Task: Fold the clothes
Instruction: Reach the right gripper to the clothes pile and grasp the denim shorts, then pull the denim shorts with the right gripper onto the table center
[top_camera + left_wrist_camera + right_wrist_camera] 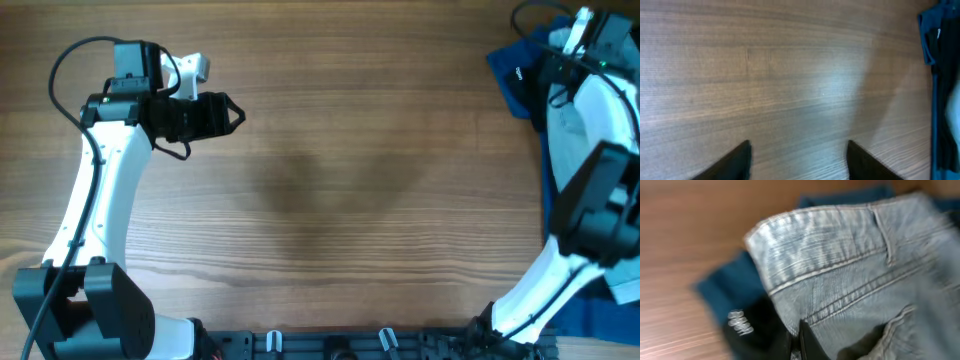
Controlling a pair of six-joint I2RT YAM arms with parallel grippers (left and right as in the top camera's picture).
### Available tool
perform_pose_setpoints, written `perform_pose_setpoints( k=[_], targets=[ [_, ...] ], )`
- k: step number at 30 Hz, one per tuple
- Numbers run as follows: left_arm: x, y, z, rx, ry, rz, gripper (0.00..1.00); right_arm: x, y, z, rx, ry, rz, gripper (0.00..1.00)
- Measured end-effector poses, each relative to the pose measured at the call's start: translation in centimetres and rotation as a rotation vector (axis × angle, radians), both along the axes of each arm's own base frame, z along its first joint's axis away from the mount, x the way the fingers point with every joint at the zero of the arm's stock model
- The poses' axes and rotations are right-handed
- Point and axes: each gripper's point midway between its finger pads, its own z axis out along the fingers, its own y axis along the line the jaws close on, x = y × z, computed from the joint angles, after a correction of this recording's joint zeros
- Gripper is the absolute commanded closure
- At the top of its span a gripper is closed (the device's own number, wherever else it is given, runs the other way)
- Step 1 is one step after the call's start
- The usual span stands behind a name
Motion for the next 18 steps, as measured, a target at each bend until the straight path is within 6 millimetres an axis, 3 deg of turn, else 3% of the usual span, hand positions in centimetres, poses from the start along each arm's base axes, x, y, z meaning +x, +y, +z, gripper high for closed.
perform_pose_setpoints(
  k=[2, 4, 7, 8, 9, 10, 12, 14, 15, 16, 18],
  targets=[
    [0.2, 0.0, 0.1, 0.000, -0.010, 0.000, 0.61, -0.5, 3.0, 5.2, 0.005, -0.068, 0.060, 0.96],
    [0.4, 0.1, 0.4, 0.001, -0.019, 0.005, 0.61, -0.8, 7.6, 10.3, 0.011, -0.152, 0.156, 0.96],
    [0.9, 0.7, 1.3, 0.002, -0.046, 0.020, 0.61, -1.4, 15.9, 14.4, 0.041, -0.220, 0.334, 0.96],
    [1.1, 1.2, 1.8, 0.004, -0.060, 0.033, 0.61, -1.7, 19.9, 15.3, 0.063, -0.236, 0.421, 0.96],
    [1.2, 1.9, 2.4, 0.005, -0.076, 0.049, 0.61, -2.1, 23.5, 15.5, 0.089, -0.238, 0.497, 0.96],
    [1.2, 2.5, 2.9, 0.006, -0.090, 0.064, 0.61, -2.4, 26.0, 15.4, 0.108, -0.233, 0.548, 0.96],
    [1.2, 4.2, 4.1, 0.011, -0.119, 0.108, 0.61, -3.8, 32.6, 14.5, 0.156, -0.199, 0.677, 0.96],
    [0.9, 5.7, 4.9, 0.015, -0.133, 0.148, 0.61, -5.2, 38.1, 13.3, 0.193, -0.166, 0.777, 0.92],
    [0.8, 6.6, 5.1, 0.017, -0.134, 0.170, 0.61, -6.1, 40.7, 12.6, 0.213, -0.145, 0.825, 0.78],
    [0.6, 7.2, 5.1, 0.017, -0.128, 0.187, 0.61, -7.0, 43.0, 11.9, 0.228, -0.125, 0.868, 0.56],
    [0.3, 8.3, 5.0, 0.017, -0.112, 0.218, 0.57, -9.1, 47.3, 10.3, 0.263, -0.079, 0.940, 0.43]
  ],
)
